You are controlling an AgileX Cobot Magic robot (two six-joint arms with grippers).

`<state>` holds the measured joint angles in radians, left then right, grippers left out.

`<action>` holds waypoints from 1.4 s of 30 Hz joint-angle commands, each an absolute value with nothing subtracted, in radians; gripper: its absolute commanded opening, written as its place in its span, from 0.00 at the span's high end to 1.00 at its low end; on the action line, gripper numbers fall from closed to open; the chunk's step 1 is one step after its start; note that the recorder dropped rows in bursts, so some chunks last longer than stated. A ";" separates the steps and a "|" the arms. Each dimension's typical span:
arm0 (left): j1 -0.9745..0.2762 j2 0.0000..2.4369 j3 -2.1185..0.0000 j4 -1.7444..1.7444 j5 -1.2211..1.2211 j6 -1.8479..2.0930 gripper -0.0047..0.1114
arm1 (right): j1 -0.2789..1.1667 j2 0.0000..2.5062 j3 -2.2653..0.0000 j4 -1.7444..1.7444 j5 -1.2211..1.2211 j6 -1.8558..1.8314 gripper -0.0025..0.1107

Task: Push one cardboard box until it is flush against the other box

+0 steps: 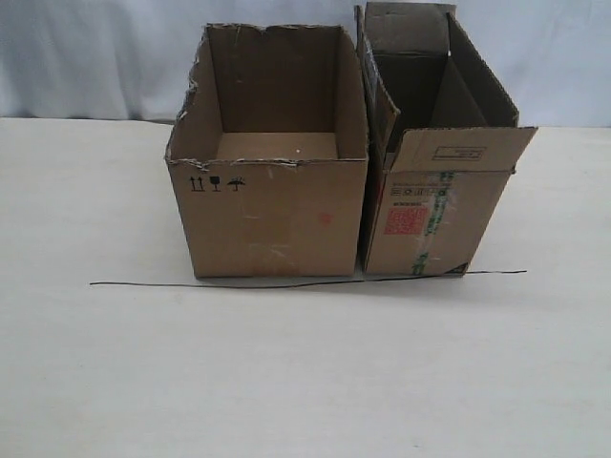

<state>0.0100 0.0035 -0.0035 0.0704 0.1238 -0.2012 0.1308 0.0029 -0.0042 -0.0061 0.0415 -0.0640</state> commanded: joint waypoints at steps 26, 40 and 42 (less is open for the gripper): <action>0.011 0.000 0.000 0.041 0.121 -0.084 0.96 | 0.130 0.000 0.000 -0.007 0.043 -0.066 0.93; 0.011 0.000 0.000 0.041 0.121 -0.084 0.96 | 0.130 0.000 0.000 -0.007 0.043 -0.066 0.93; 0.011 0.000 0.000 0.041 0.121 -0.084 0.96 | 0.130 0.000 0.000 -0.007 0.043 -0.066 0.93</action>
